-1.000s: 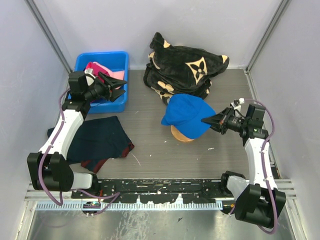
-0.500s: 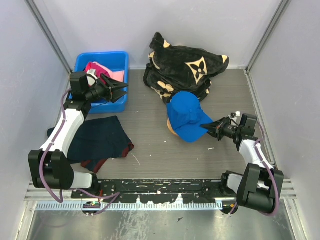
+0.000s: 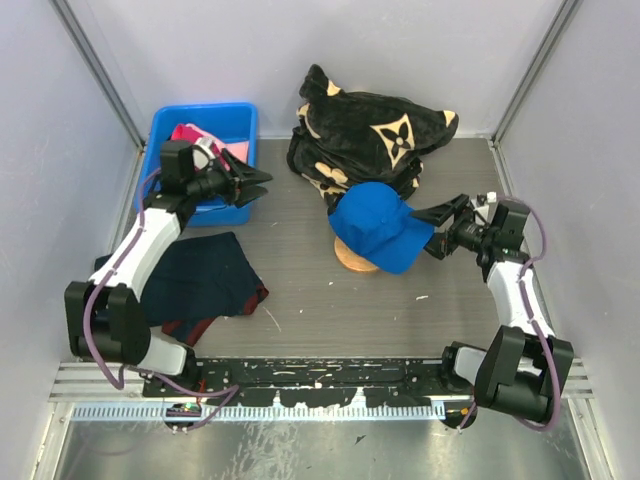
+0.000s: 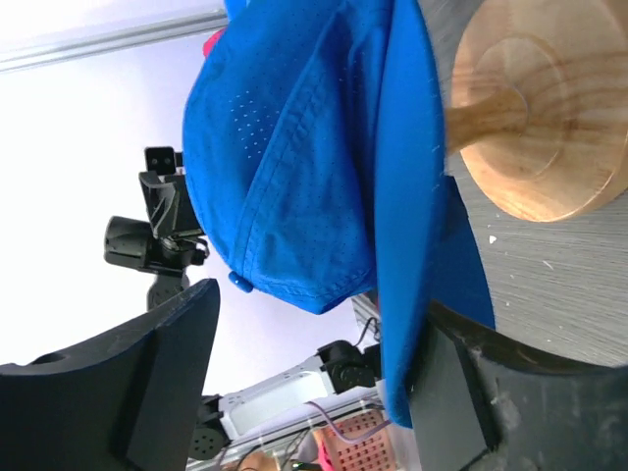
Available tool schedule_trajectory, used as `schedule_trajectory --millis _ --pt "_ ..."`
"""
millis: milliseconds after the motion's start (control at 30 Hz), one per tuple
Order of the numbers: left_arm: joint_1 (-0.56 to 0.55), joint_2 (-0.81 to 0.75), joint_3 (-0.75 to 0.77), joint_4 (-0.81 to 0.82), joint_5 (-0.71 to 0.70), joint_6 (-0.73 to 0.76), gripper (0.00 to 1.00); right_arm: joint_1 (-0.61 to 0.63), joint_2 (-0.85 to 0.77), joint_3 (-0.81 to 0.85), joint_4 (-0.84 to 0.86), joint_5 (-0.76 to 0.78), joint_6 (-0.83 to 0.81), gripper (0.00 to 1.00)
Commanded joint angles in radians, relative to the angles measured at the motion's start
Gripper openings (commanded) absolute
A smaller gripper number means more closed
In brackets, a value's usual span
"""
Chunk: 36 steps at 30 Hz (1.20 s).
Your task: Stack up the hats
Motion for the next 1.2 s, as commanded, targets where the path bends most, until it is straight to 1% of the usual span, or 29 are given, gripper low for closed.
schedule_trajectory --millis 0,100,233,400,500,633,800,1000,1167 --pt "-0.116 0.093 0.114 -0.076 0.034 0.134 0.55 -0.001 -0.007 0.155 -0.256 0.092 -0.225 0.78" --pt "-0.184 0.192 0.192 -0.087 0.056 0.181 0.58 -0.001 0.028 0.234 -0.397 0.162 -0.327 0.79" --pt "-0.229 0.295 0.28 -0.144 0.079 0.249 0.58 -0.001 0.072 0.291 -0.469 0.238 -0.412 0.8" --pt "-0.234 0.349 0.304 -0.186 0.043 0.311 0.55 -0.006 0.162 0.378 -0.51 0.266 -0.488 0.81" --pt "-0.243 0.406 0.356 -0.223 0.045 0.339 0.51 -0.01 0.205 0.428 -0.511 0.259 -0.494 0.81" --pt "-0.27 0.459 0.416 -0.229 0.034 0.352 0.52 -0.01 0.238 0.48 -0.511 0.251 -0.495 0.81" --pt "-0.319 0.52 0.471 -0.248 0.021 0.367 0.53 -0.012 0.26 0.489 -0.494 0.241 -0.488 0.81" --pt "-0.365 0.546 0.463 -0.265 0.007 0.388 0.54 -0.011 0.274 0.501 -0.493 0.235 -0.489 0.81" --pt "-0.379 0.535 0.408 -0.285 -0.027 0.421 0.55 -0.017 0.286 0.518 -0.475 0.217 -0.469 0.81"
